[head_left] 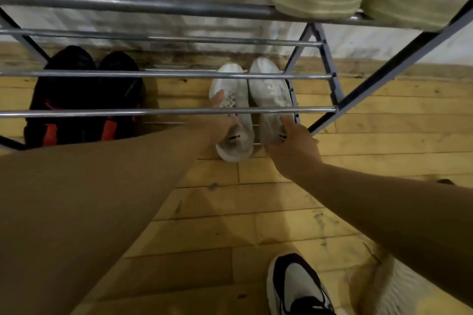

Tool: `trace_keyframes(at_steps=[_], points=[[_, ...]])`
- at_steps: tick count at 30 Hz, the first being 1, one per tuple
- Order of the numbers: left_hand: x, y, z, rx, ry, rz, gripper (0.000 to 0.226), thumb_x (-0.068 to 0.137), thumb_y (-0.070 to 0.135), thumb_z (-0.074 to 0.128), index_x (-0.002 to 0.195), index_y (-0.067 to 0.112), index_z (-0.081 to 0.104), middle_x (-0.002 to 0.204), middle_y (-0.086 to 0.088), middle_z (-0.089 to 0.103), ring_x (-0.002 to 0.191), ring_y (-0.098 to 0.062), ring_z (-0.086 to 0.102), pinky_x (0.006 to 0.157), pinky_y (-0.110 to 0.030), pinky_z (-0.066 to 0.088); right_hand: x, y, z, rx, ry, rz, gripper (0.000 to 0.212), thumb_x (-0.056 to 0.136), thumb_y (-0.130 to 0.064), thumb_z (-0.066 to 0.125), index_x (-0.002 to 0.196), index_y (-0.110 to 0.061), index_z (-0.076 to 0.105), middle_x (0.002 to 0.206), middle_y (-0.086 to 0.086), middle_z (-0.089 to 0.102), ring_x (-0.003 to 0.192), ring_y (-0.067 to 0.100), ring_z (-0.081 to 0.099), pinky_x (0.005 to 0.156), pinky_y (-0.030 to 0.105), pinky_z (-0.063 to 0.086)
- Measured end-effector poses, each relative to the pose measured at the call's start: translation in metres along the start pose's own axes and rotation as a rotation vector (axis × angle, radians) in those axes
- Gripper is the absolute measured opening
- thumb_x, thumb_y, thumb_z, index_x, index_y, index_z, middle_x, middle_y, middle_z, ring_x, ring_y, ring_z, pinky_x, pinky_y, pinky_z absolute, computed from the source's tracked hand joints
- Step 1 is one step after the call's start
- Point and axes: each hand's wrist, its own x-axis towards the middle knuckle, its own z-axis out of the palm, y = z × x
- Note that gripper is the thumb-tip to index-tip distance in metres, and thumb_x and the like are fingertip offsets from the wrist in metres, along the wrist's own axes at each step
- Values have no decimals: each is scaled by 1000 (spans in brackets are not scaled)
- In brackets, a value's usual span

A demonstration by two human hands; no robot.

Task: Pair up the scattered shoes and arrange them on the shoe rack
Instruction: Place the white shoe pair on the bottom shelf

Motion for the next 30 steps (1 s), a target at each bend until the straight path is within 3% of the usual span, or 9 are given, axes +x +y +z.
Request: trace_keyframes(at_steps=[5, 9, 13, 16, 18, 21, 24, 27, 30], points=[[-8, -21, 5, -18, -64, 75, 62, 79, 55, 77, 132, 32, 57, 128, 0, 65, 111, -19, 64, 90, -37, 58, -4, 2, 2, -77, 37, 4, 36, 89, -40, 59, 123, -40, 47, 111, -5, 61, 95, 23, 66, 76, 47, 61], [-12, -30, 11, 126, -158, 177, 119, 51, 70, 79, 154, 44, 26, 148, 2, 49, 133, -21, 50, 103, -44, 52, -7, 2, 4, -146, 83, -15, 33, 91, -42, 56, 124, -42, 47, 108, -7, 62, 91, 25, 68, 73, 47, 61], [-14, -30, 17, 93, -105, 191, 101, 67, 57, 76, 154, 30, 33, 143, -6, 52, 127, -27, 55, 106, -44, 49, -9, 4, 2, -148, 92, -20, 29, 94, -43, 59, 121, -43, 47, 107, -8, 63, 89, 25, 68, 68, 46, 62], [-21, -31, 25, 62, -34, 193, 79, 90, 35, 71, 157, 26, 30, 146, -8, 45, 134, -28, 48, 102, -28, 40, -9, 7, 2, -105, 96, -40, 27, 93, -43, 61, 117, -43, 48, 104, -10, 63, 87, 23, 68, 65, 44, 63], [-23, -31, 33, 28, 25, 201, 74, 92, 35, 69, 155, 28, 32, 146, -7, 45, 135, -27, 47, 100, -26, 38, -10, 7, 1, -94, 96, -41, 33, 93, -43, 61, 123, -45, 47, 111, -10, 63, 94, 24, 68, 70, 42, 61], [-24, -28, 39, 4, 15, 179, 82, 92, 42, 68, 160, 32, 23, 158, -6, 36, 143, -27, 39, 115, -37, 37, -22, 13, -10, -124, 85, -99, 54, 96, -41, 61, 143, -44, 36, 133, -8, 58, 112, 20, 63, 79, 33, 51], [-35, -26, 45, 16, 54, 214, 80, 95, 36, 68, 160, 32, 21, 160, -2, 28, 144, -23, 35, 111, -29, 32, -49, 42, -30, -189, 77, -136, 68, 94, -42, 65, 152, -43, 30, 145, -9, 50, 116, 15, 61, 82, 36, 56], [-68, -18, 59, 174, 215, 273, 79, 87, 47, 71, 152, 34, 28, 153, -8, 28, 138, -29, 32, 110, -41, 36, -82, 91, -56, -252, 120, -40, 56, 92, -44, 66, 143, -37, 45, 138, -5, 51, 113, 19, 61, 83, 39, 56], [-104, -2, 88, 235, 51, 333, 76, 86, 53, 69, 149, 32, 32, 150, -8, 31, 138, -32, 33, 107, -42, 36, -110, 145, -84, -335, 85, 401, 71, 88, -51, 67, 149, -34, 36, 154, 8, 34, 135, 34, 42, 103, 52, 46]])
